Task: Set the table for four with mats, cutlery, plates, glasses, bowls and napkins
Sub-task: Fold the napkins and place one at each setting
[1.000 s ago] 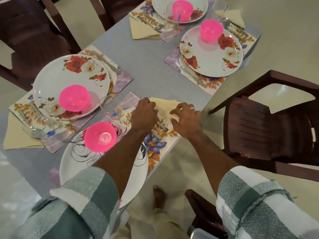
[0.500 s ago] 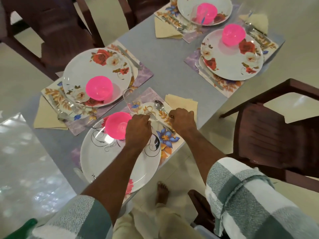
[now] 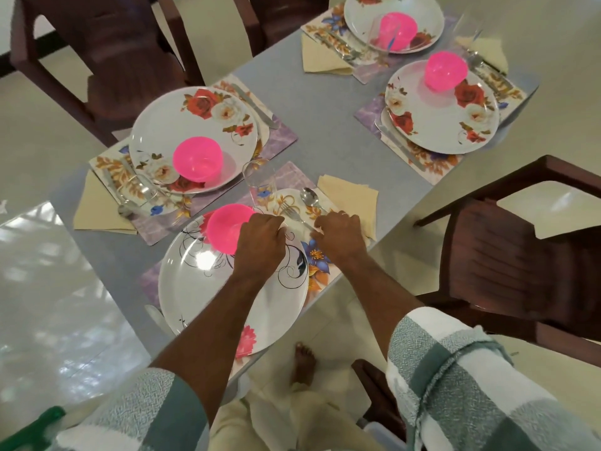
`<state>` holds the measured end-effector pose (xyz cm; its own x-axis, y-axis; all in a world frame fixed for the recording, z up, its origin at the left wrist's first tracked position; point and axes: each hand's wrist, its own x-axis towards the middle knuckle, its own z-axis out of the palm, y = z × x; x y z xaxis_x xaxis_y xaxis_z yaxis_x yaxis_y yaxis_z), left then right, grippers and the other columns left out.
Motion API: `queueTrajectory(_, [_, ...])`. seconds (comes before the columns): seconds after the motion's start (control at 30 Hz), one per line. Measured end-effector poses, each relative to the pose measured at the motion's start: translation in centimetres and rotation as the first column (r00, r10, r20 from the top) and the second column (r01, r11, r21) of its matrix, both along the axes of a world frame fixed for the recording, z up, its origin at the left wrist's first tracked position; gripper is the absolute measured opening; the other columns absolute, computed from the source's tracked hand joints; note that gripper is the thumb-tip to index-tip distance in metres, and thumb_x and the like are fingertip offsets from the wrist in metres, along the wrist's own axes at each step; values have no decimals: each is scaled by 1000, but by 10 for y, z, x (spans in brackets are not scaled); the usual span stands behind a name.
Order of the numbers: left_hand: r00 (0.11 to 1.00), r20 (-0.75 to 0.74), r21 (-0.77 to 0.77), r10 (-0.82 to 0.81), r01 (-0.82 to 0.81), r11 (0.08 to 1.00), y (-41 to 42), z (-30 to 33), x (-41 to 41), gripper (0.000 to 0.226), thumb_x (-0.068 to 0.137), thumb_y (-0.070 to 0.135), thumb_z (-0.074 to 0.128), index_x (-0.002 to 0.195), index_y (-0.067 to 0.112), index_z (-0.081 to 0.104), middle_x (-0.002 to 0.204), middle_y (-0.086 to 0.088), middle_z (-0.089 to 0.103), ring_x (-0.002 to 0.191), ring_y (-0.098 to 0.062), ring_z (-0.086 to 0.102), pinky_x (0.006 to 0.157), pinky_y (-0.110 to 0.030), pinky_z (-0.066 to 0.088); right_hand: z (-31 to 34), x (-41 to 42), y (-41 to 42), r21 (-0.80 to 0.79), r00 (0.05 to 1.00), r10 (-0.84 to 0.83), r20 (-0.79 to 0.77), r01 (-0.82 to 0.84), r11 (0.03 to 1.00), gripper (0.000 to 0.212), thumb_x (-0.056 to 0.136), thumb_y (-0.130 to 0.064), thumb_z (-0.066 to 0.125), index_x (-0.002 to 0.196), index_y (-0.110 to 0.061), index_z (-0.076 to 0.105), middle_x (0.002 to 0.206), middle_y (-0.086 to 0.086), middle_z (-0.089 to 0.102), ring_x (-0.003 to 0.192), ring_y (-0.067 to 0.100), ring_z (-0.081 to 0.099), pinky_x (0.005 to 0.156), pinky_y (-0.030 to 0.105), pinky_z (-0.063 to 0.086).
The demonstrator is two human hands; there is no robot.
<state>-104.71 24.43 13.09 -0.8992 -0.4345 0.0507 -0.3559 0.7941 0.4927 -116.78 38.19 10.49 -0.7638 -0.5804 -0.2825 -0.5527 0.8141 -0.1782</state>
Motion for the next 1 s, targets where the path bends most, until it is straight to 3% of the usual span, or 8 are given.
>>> queueTrajectory(0.17, [1000,-12,-34,4,-4,999,-9,-1,14,24,89,10,63,110,2,73,103,-15,74,101,-37,64,92,-50,49,-1,18,-1,54,998,-43,47,40,998,28,84,-25,73,110,-21,67,110,2,68,107,24,62,92,37,37])
queueTrajectory(0.3, [999,-29,-34,29,-30,999,-20,-4,24,26,90,15,58,108,5,73,102,-11,73,102,-35,63,94,-48,47,-4,22,0,5,993,-116,31,116,993,22,91,-29,66,111,-21,67,111,3,67,107,26,63,91,38,39])
queueTrajectory(0.37, [999,-26,-37,35,-36,999,-26,-4,28,24,90,14,58,109,6,72,105,-11,72,106,-34,61,96,-48,44,-3,19,-4,-107,988,-151,28,153,982,29,95,-33,62,121,-21,65,118,5,64,114,29,58,95,42,38])
queueTrajectory(0.47, [997,6,-74,71,-71,995,-42,-4,34,25,90,10,64,113,5,70,111,-15,71,111,-37,61,101,-52,42,17,6,-27,-413,994,-93,65,112,904,53,86,-29,74,134,-17,56,128,10,58,119,34,52,96,48,39])
queueTrajectory(0.53, [994,40,-82,103,-99,992,-54,-3,36,29,90,13,64,117,3,69,115,-18,70,112,-39,60,102,-53,43,36,-9,-55,-485,992,-19,125,78,871,73,80,-27,79,144,-19,46,142,7,50,127,34,48,101,51,39])
queueTrajectory(0.67, [994,48,-102,96,-91,991,-69,6,37,30,90,16,60,116,4,69,113,-17,70,108,-39,62,96,-51,48,63,-29,-104,-334,978,165,126,-115,936,94,79,-37,81,154,-29,25,156,0,36,136,31,40,103,49,31])
queueTrajectory(0.83, [992,67,-93,108,-102,990,-79,12,39,30,92,16,64,121,5,69,117,-14,71,110,-35,61,98,-49,46,65,-37,-122,-264,961,226,158,-179,948,78,82,-29,82,147,-35,38,153,-9,42,137,24,42,98,40,25])
queueTrajectory(1.0, [991,77,-71,110,-104,992,-85,12,42,32,94,19,62,124,8,68,121,-12,71,113,-32,61,102,-50,45,71,-43,-125,-250,940,269,211,-215,944,80,78,-19,85,143,-36,42,152,-9,43,136,24,44,105,45,24])
